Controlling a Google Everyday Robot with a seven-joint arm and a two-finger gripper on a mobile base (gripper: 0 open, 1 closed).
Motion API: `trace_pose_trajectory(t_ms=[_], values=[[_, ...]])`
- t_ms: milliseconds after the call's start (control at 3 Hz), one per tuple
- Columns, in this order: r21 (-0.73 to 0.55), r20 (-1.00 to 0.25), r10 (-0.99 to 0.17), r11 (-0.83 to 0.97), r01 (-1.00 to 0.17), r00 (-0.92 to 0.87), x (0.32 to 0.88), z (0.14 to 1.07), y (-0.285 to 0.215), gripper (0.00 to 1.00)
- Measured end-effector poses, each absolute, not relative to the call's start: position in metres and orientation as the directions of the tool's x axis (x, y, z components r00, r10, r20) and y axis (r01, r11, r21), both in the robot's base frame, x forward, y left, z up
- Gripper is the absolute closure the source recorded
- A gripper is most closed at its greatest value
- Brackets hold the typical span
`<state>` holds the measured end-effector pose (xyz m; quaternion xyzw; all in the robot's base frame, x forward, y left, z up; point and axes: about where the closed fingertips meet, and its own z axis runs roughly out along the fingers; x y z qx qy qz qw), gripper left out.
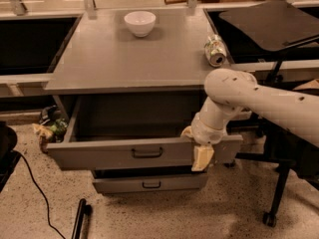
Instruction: Open top drawer
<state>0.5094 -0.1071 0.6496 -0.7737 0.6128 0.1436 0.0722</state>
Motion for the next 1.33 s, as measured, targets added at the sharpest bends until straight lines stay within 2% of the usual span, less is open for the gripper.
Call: trace_pose_trajectory(t_ms=[333,667,1333], values=[[0.071,-0.299,-0.933,-0.231,-0.97,0.201,0.4913,0.6601,-0.1106,0.66],[0.071,-0.299,-0.933,-0.231,-0.97,0.201,0.4914,0.6601,-0.1106,0.62],[0.071,-0.299,-0.933,-0.231,-0.97,0.201,0.4914,0.6601,-0.1105,0.17]])
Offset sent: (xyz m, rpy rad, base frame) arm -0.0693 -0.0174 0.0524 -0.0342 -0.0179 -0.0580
